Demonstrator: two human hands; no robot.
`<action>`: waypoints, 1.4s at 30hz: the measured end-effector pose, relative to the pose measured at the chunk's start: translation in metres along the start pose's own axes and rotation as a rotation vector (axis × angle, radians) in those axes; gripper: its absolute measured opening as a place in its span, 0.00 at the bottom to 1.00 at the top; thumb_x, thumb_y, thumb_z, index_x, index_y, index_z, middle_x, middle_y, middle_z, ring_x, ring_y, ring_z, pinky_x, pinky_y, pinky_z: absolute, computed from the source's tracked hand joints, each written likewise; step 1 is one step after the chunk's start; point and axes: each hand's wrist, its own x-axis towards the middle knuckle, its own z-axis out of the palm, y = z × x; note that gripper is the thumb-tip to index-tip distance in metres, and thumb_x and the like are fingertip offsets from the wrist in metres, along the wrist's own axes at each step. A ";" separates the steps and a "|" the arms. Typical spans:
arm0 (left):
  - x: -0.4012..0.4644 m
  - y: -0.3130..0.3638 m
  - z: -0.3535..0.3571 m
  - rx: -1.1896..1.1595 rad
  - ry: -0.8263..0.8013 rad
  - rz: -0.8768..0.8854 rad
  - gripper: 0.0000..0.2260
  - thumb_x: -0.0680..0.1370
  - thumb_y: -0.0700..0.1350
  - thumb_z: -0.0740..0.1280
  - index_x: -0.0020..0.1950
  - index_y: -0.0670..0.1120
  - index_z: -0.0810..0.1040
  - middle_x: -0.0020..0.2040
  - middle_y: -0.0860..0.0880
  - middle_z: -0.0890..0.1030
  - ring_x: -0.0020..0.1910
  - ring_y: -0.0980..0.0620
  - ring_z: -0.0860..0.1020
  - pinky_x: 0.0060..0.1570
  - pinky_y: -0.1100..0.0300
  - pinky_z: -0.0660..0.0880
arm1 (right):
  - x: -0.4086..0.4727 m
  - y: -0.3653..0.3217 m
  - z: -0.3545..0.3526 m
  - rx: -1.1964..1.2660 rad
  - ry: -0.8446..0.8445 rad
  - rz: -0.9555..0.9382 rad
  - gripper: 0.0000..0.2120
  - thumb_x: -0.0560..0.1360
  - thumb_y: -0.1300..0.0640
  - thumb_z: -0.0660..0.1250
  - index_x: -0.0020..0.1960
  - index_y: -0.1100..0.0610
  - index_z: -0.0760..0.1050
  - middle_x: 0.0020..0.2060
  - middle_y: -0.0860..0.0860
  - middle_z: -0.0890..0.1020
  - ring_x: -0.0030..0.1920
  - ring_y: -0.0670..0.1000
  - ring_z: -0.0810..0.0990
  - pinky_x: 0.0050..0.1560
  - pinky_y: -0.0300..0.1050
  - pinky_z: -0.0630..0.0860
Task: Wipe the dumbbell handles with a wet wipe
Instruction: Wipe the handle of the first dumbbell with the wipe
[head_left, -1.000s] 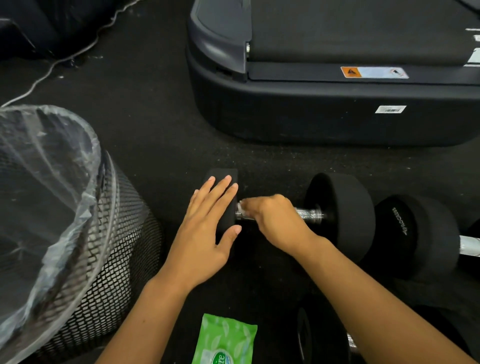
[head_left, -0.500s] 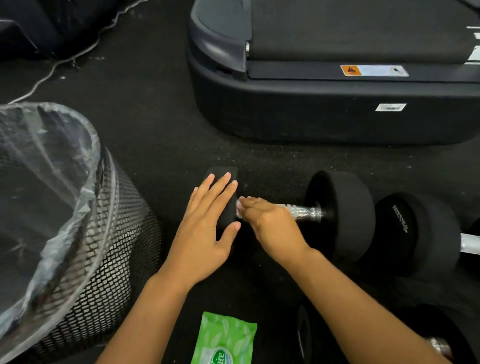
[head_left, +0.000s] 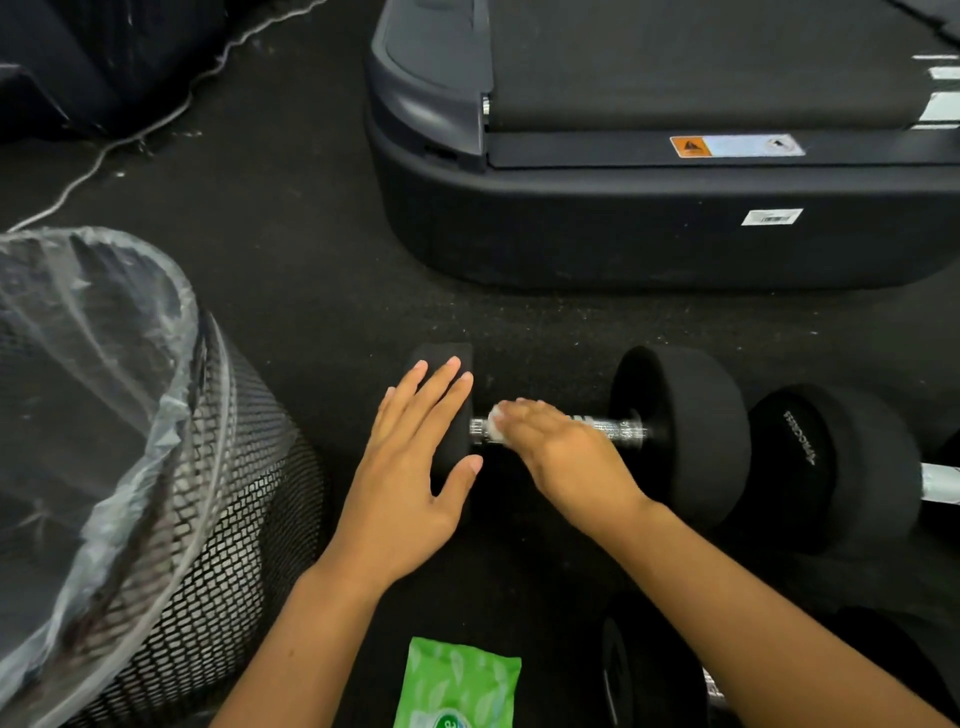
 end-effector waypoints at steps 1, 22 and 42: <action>0.000 0.000 0.001 0.003 0.002 -0.002 0.28 0.75 0.53 0.60 0.75 0.50 0.59 0.75 0.57 0.56 0.75 0.57 0.48 0.73 0.57 0.44 | 0.009 -0.003 -0.002 0.014 -0.008 0.072 0.11 0.76 0.62 0.64 0.58 0.61 0.76 0.55 0.58 0.80 0.60 0.59 0.76 0.60 0.55 0.74; 0.000 -0.002 0.002 -0.053 0.038 -0.003 0.28 0.75 0.48 0.65 0.74 0.49 0.61 0.75 0.57 0.58 0.75 0.57 0.49 0.73 0.55 0.45 | 0.032 -0.009 -0.024 0.305 -0.190 0.175 0.15 0.74 0.59 0.67 0.60 0.57 0.77 0.59 0.54 0.79 0.60 0.53 0.76 0.62 0.47 0.70; -0.002 -0.004 0.004 -0.043 0.037 -0.006 0.28 0.75 0.53 0.61 0.74 0.50 0.61 0.75 0.57 0.57 0.75 0.55 0.50 0.72 0.43 0.53 | 0.008 -0.045 0.003 -0.055 -0.014 0.226 0.23 0.70 0.67 0.68 0.64 0.66 0.72 0.60 0.62 0.77 0.62 0.60 0.75 0.65 0.51 0.67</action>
